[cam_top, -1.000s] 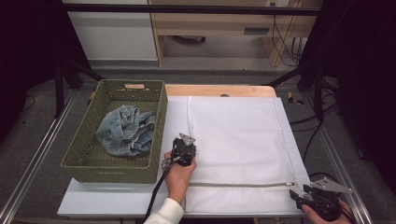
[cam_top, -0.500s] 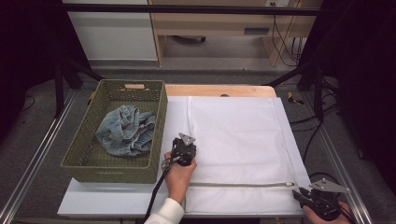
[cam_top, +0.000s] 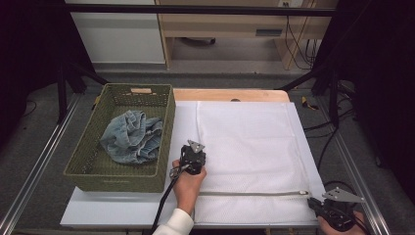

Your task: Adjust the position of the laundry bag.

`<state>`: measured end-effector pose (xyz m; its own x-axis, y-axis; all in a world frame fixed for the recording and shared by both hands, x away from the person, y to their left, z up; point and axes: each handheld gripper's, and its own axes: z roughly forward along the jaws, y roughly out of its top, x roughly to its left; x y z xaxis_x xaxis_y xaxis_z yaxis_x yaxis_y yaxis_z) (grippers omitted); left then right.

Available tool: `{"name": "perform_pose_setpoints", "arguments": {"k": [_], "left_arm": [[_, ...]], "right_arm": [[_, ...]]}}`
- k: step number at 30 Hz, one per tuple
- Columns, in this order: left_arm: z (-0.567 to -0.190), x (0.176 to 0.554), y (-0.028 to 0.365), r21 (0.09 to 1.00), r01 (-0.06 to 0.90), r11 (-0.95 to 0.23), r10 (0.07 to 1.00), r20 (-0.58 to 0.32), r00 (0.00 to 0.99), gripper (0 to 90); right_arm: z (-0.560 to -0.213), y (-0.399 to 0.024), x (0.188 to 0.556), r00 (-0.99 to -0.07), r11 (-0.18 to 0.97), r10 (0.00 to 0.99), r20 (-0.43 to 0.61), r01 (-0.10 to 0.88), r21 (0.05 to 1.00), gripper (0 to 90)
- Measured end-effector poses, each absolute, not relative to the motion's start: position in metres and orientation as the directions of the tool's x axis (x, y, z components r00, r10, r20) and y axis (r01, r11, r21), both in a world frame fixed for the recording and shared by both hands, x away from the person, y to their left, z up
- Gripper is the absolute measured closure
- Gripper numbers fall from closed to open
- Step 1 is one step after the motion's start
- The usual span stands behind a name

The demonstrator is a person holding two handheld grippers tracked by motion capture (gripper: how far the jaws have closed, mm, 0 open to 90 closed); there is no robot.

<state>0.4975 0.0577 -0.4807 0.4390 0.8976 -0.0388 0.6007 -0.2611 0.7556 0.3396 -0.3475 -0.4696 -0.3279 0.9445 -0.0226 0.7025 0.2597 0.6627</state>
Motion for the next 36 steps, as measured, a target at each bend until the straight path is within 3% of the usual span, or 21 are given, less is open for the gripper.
{"name": "perform_pose_setpoints", "arguments": {"k": [14,36], "left_arm": [[-0.473,0.492,0.062,0.771,0.574,-0.275,0.906,0.008,0.423,90.0],[-0.475,0.489,0.086,0.773,0.594,-0.224,0.931,-0.01,0.365,90.0]], "right_arm": [[-0.465,-0.343,0.34,-0.352,0.276,0.936,-0.02,0.696,0.663,88.8],[-0.463,-0.324,0.342,-0.416,0.31,0.909,-0.002,0.676,0.668,88.8]]}}
